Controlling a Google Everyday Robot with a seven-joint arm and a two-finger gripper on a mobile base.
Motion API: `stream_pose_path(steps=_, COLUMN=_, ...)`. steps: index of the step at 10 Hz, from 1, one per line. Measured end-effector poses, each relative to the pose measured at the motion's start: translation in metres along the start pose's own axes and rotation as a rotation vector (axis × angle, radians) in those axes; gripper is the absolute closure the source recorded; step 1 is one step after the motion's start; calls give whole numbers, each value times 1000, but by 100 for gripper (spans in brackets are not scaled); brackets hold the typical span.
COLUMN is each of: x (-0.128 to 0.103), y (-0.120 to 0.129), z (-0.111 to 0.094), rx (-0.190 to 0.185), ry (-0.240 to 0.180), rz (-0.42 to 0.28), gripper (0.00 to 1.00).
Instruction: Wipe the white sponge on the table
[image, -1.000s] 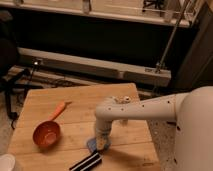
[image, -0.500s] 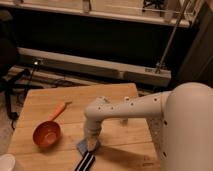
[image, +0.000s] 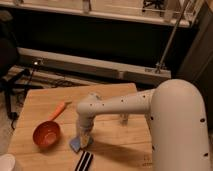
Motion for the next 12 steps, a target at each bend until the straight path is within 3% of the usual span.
stream_pose_path(steps=10, x=10, y=-79, z=-14, rx=98, ry=24, rz=-21, gripper=69)
stream_pose_path(steps=12, x=17, y=-91, z=-19, rx=114, ry=19, rz=3, gripper=71)
